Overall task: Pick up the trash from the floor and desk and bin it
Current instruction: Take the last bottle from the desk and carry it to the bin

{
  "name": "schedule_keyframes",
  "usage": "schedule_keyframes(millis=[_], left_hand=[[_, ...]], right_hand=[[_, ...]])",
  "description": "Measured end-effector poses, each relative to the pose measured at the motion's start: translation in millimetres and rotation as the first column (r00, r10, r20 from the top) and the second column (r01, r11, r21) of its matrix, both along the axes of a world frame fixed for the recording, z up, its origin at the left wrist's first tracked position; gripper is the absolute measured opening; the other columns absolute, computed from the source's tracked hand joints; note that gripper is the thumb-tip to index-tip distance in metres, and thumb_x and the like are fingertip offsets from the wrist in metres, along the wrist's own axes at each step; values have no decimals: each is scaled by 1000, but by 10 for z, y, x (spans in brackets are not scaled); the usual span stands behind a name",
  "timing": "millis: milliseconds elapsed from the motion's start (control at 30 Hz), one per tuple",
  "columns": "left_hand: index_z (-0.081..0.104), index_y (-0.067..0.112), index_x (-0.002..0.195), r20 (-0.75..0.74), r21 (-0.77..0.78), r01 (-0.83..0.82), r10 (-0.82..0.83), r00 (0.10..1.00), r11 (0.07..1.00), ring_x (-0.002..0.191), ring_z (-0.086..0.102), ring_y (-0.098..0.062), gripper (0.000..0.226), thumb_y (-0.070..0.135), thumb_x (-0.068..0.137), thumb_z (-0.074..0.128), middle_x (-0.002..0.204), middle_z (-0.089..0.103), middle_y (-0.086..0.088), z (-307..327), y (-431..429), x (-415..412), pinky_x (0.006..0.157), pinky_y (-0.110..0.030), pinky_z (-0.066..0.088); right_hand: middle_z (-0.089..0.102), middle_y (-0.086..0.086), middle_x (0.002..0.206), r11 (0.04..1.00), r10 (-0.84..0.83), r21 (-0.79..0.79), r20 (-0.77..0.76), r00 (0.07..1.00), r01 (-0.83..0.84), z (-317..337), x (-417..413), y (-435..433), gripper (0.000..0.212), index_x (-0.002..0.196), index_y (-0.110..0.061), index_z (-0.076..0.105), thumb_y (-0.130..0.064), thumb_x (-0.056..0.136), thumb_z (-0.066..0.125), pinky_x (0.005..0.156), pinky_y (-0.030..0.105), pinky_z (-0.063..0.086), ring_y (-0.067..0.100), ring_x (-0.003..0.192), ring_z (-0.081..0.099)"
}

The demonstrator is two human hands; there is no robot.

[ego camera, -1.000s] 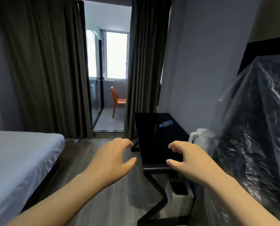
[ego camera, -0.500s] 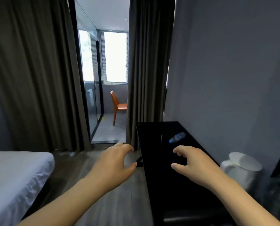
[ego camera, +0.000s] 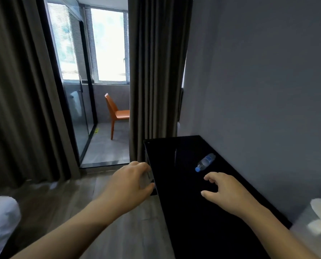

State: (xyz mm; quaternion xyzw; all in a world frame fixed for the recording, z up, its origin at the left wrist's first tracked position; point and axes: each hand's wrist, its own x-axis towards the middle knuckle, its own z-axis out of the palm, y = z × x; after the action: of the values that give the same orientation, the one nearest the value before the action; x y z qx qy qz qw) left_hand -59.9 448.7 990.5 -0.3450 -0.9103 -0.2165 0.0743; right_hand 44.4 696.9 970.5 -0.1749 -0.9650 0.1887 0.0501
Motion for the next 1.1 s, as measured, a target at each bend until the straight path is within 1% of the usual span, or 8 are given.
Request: schedule_keyframes(millis=[267,433,600,700,833,933,1000,1100], left_hand=[[53,27,127,40,-32,182,-181,983,983,108,54,-10,44,41,85,57,120,55,10,-12,447,-1653,89,-21,44],[51,28,129,94,-66,229,-223,970,971,111,54,-11,47,44,86,57,124,53,10,-207,877,-2376,90,-21,43],[53,27,127,107,-114,252,-240,965,961,106,57,-11,46,44,84,61,121,56,10,-465,1440,-3235,86,-21,46],[54,28,125,141,-170,266,-244,960,949,104,59,-11,43,43,85,61,117,57,9,-618,1934,-3795,87,-25,49],[57,28,118,194,-226,315,-274,942,922,88,58,-7,39,45,83,61,101,53,15,-855,2738,-4504,70,-16,42],[54,30,122,242,-277,347,-285,927,896,82,52,-3,41,45,85,59,111,55,13,-1129,3261,-4867,66,-13,36],[52,31,126,277,-311,362,-281,919,879,86,54,-3,42,45,87,57,119,53,13,-1357,3530,-5067,66,-10,35],[49,29,128,348,-365,394,-268,898,844,102,57,-6,42,43,88,55,121,52,12,-1624,3820,-5267,78,-14,42]], right_hand=[[46,-6,137,969,-230,-75,73,970,236,-263,-1217,267,56,137,-25,46,-43,86,63,81,19,41,9,111,53],[46,-3,134,939,-324,-77,125,938,335,-461,-1837,643,59,139,-23,42,-41,87,63,79,19,42,7,100,50],[50,3,129,899,-400,-116,171,901,421,-879,-2642,1357,61,138,-22,41,-41,86,65,79,22,43,13,103,54],[47,9,128,851,-458,-179,207,864,494,-1246,-3138,1924,70,142,-21,35,-42,84,67,77,26,44,19,100,55],[46,10,120,767,-507,-295,266,820,570,-1758,-3745,2728,67,137,-17,40,-41,82,70,76,32,48,18,92,52],[44,13,120,687,-572,-340,293,766,642,-2097,-4154,3184,64,135,-12,40,-35,83,70,77,32,49,24,91,55],[41,14,122,635,-601,-364,319,732,681,-2339,-4396,3404,71,139,-11,34,-36,83,71,76,31,49,25,91,54],[35,17,131,537,-677,-363,353,645,762,-2695,-4634,3577,87,147,-16,17,-39,83,71,79,36,53,30,100,57]])
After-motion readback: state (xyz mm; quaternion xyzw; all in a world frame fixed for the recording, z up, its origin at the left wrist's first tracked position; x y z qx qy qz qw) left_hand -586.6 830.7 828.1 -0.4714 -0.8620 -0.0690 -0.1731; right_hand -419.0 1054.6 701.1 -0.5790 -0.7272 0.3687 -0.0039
